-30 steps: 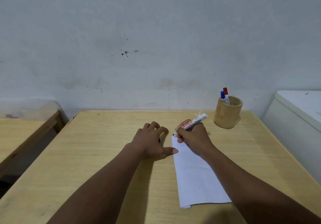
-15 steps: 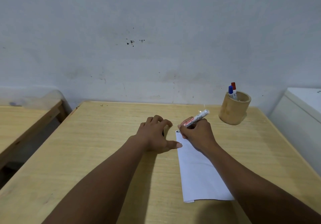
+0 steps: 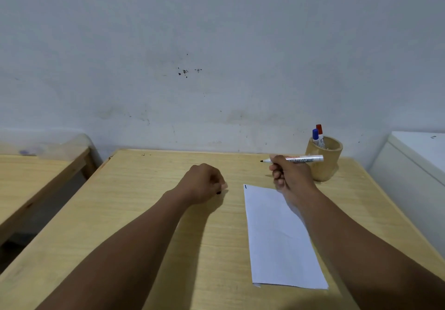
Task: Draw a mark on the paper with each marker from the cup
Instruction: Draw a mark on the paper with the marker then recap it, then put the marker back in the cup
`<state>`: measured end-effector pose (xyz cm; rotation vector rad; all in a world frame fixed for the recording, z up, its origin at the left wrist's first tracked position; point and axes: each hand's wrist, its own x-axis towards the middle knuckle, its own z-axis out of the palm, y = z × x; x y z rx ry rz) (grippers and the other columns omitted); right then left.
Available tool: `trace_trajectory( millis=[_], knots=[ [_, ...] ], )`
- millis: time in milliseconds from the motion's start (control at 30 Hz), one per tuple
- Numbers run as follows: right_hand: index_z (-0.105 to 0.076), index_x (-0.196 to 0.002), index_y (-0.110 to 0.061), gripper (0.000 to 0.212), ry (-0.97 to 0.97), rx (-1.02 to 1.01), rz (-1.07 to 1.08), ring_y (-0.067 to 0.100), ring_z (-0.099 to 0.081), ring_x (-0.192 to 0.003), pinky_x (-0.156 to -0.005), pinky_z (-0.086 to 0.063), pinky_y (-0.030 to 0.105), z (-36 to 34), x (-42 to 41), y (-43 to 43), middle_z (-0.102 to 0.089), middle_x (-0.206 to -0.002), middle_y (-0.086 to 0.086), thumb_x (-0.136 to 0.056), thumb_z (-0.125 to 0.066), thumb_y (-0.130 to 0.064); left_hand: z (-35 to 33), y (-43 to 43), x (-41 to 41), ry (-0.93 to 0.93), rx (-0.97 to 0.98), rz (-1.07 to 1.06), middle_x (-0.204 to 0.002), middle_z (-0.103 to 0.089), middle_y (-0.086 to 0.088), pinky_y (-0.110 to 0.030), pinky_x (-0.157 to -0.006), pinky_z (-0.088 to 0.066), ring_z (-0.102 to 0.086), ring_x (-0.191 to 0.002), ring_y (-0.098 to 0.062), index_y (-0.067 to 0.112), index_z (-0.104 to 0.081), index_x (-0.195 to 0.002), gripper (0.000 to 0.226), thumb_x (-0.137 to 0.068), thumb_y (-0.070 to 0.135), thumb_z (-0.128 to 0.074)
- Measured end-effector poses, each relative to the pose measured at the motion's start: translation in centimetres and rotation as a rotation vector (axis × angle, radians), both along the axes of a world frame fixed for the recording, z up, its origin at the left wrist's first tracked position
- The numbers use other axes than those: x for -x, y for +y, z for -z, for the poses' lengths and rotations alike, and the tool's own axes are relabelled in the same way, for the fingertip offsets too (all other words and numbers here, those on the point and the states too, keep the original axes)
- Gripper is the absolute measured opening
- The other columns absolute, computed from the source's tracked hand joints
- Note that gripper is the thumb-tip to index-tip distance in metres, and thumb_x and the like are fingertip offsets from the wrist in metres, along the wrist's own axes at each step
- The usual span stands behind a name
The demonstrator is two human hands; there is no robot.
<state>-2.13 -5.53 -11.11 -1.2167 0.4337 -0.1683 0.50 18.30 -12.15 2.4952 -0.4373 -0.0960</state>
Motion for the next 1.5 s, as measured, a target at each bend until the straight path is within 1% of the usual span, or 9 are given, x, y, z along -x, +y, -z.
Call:
trace_trajectory(
  millis=[100,333,633,833,967,1133,1267,1367,1500],
  knots=[
    [-0.069,-0.084,-0.007,0.006,-0.075,-0.044,-0.041,0.009,-0.052,-0.042,-0.038,-0.034,0.019,-3.3,0.0,-0.7,-0.062,-0.068,0.01,-0.089,-0.071,-0.007,-0.7,-0.5,-0.3,-0.024,0.088,-0.06,-0.075,-0.075,0.01,-0.018,-0.063,-0.044,-0.067,-0.074,-0.006,0.018,-0.079,-0.081,0.013,-0.091,0.022,-0.072],
    [-0.063,-0.076,-0.007,0.02,-0.088,-0.108,-0.091,0.013,-0.059,-0.039,-0.042,-0.036,0.02,-7.7,1.4,-3.0,-0.068,-0.055,0.008,-0.094,-0.055,-0.013,-6.8,-6.6,-0.9,0.162,0.863,-0.197,-0.092,-0.079,-0.003,-0.028,-0.066,-0.049,-0.069,-0.064,-0.013,0.01,-0.078,-0.092,0.022,-0.092,0.032,-0.073],
    [-0.067,-0.089,-0.005,0.012,-0.183,-0.142,-0.017,0.014,-0.065,-0.047,-0.043,-0.042,0.021,-7.0,1.7,-5.7,-0.071,-0.061,0.009,-0.094,-0.065,-0.016,-7.5,-13.8,-1.1,0.352,1.117,-0.166,-0.092,-0.076,-0.006,-0.029,-0.068,-0.051,-0.069,-0.069,-0.017,0.01,-0.079,-0.09,0.019,-0.09,0.029,-0.076],
    [-0.061,-0.129,0.002,0.04,-0.202,-0.202,-0.016,0.014,-0.07,-0.052,-0.044,-0.048,0.021,-6.0,1.4,-6.6,-0.075,-0.067,0.01,-0.095,-0.071,-0.017,-7.3,-16.4,-0.9,0.318,1.101,-0.146,-0.078,-0.076,0.0,-0.027,-0.067,-0.052,-0.067,-0.062,-0.013,0.007,-0.078,-0.091,0.021,-0.092,0.028,-0.074],
    [-0.068,-0.102,-0.003,0.015,-0.21,-0.317,-0.038,0.014,-0.073,-0.055,-0.047,-0.051,0.02,-5.9,1.2,-6.6,-0.075,-0.066,0.009,-0.097,-0.069,-0.017,-7.4,-17.4,-1.2,0.198,1.084,-0.145,-0.078,-0.077,-0.006,-0.029,-0.07,-0.058,-0.071,-0.064,-0.013,0.002,-0.076,-0.094,0.024,-0.092,0.026,-0.075],
    [-0.069,-0.09,-0.008,0.017,-0.198,-0.332,-0.029,0.008,-0.054,-0.044,-0.041,-0.037,0.018,-5.4,0.7,-6.5,-0.064,-0.058,0.003,-0.097,-0.069,-0.023,-7.3,-18.3,-1.3,0.089,1.024,-0.178,-0.074,-0.077,-0.003,-0.037,-0.075,-0.057,-0.069,-0.062,-0.013,0.011,-0.074,-0.083,0.02,-0.091,0.029,-0.075],
    [-0.066,-0.09,-0.012,0.044,-0.008,-0.104,-0.135,0.006,-0.039,-0.036,-0.038,-0.024,0.018,-6.2,1.0,-8.4,-0.055,-0.054,-0.001,-0.089,-0.07,-0.056,-8.0,-18.3,-1.7,-0.005,0.896,-0.141,-0.073,-0.076,-0.007,-0.038,-0.07,-0.057,-0.071,-0.061,-0.013,0.009,-0.074,-0.082,0.026,-0.089,0.034,-0.076],
    [-0.067,-0.086,-0.007,0.075,0.161,0.136,-0.158,0.006,-0.034,-0.031,-0.035,-0.02,0.014,-7.4,1.6,-11.7,-0.053,-0.051,0.001,-0.08,-0.057,-0.081,-9.4,-18.7,-2.2,-0.14,0.785,-0.121,-0.075,-0.078,-0.005,-0.026,-0.059,-0.052,-0.072,-0.06,-0.011,0.007,-0.075,-0.084,0.026,-0.089,0.032,-0.076],
    [-0.069,-0.09,-0.003,0.07,0.168,0.312,0.018,0.009,-0.038,-0.034,-0.034,-0.022,0.017,-8.5,2.2,-16.1,-0.059,-0.06,0.007,-0.096,-0.048,-0.069,-11.0,-19.7,-3.4,-0.26,0.632,-0.099,-0.073,-0.077,0.001,-0.032,-0.066,-0.055,-0.074,-0.07,-0.02,0.015,-0.074,-0.078,0.021,-0.09,0.032,-0.074]
  ],
)
